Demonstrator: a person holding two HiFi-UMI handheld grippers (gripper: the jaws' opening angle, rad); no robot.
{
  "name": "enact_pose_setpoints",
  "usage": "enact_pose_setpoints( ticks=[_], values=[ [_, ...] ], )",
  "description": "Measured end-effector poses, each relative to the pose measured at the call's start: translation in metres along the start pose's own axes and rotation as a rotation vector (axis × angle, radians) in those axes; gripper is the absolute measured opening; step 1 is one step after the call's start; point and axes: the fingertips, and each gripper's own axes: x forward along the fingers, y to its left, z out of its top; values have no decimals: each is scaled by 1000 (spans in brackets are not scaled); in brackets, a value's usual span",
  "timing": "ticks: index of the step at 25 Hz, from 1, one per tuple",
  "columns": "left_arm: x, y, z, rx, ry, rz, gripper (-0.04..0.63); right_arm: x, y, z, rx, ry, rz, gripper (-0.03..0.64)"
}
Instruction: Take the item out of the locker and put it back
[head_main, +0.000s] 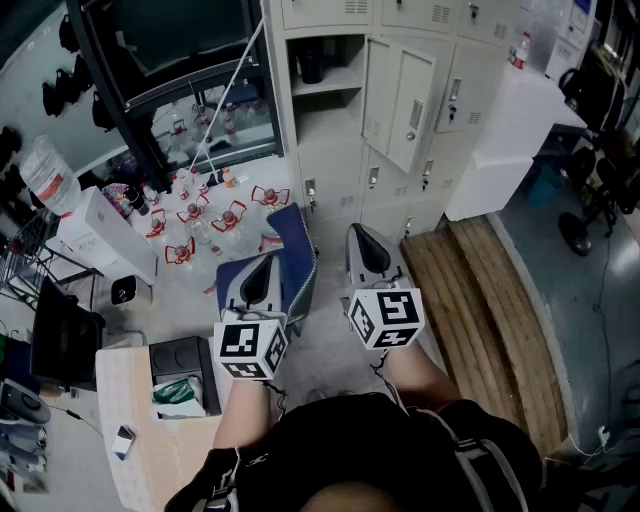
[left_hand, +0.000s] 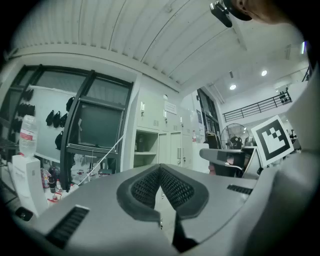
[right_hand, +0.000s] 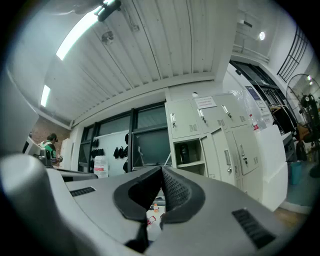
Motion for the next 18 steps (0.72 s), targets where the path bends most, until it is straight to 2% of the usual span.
enact_pose_setpoints(
  ticks=[13, 18],
  values=[
    [23, -3, 7, 12, -20, 12, 12, 19, -12, 3, 2, -11, 15, 15],
    [36, -15, 6, 13, -30, 15, 12, 20, -29, 0, -6, -8, 20, 15]
  ],
)
